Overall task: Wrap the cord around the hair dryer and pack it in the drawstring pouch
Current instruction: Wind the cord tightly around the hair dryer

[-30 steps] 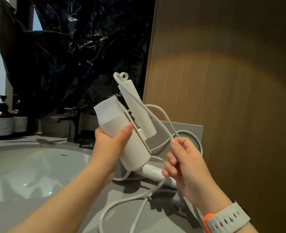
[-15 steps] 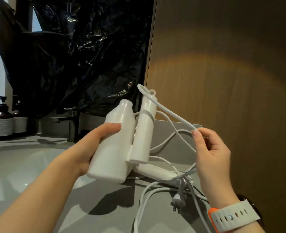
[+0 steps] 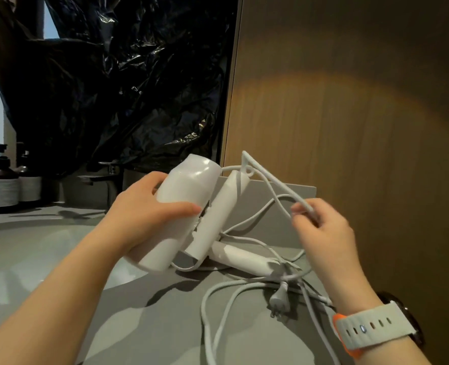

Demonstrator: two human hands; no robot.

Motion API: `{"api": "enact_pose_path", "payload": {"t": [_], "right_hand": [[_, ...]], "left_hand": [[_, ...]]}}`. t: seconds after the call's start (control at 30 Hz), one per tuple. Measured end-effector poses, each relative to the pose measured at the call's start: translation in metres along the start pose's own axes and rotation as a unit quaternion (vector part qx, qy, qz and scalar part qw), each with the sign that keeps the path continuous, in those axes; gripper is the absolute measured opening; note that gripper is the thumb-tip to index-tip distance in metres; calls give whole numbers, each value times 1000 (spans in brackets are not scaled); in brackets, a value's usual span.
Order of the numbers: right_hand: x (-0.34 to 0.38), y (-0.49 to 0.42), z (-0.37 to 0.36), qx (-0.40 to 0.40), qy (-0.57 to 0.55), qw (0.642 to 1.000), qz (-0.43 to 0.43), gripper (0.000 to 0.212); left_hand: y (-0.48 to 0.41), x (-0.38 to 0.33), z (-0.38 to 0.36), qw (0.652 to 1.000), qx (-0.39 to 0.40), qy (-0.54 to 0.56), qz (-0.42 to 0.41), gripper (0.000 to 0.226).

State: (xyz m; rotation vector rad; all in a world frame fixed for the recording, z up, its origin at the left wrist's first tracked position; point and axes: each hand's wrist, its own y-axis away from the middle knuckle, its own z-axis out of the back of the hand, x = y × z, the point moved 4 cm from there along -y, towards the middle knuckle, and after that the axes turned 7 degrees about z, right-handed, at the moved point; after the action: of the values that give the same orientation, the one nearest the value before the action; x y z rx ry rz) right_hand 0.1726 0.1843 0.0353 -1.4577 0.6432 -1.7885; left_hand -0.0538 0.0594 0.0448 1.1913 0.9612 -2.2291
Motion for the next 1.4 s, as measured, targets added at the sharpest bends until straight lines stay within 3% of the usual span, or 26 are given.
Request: {"api": "enact_pose_path", "payload": {"t": [0.1,0.23,0.33,0.53,0.67,0.73,0.83,1.0,1.1,1.23,1.4], "right_hand": [[12,10,-24,139,-57,988,13,7],[12,7,-28,91,-150,984,-34,19],[7,6,-31,80,-160,981,-70,20],[0,10,-34,80,-190,973,-100,19],[1,10,-33,81,-225,967,-88,19],[5,11,-35,89,-232,966,-69,19],[11,12,-39,111,-238,964,-46,20],[19,11,-36,95,-207,974,-6,20],[21,13,-35,107,-209,972,2,20],[17,11,-30,79,-203,976,-7,17],[11,8,-24,27,-153,988,5,12]], "left_hand": [[5,-6,-8,989,-71,-127,-24,67],[16,-16,-30,977,-96,-178,-70,71],[21,-11,-54,974,-45,-199,-96,78],[20,1,-78,989,134,-48,-33,57],[20,-5,-67,979,167,115,22,17],[19,-12,-60,975,175,138,-6,28],[16,-16,-45,981,153,110,-50,65],[12,-16,-31,988,88,105,-77,79],[10,-14,-30,984,61,145,-86,75],[2,-7,-24,959,24,281,-32,66],[1,-3,-26,940,39,338,8,42]]}}
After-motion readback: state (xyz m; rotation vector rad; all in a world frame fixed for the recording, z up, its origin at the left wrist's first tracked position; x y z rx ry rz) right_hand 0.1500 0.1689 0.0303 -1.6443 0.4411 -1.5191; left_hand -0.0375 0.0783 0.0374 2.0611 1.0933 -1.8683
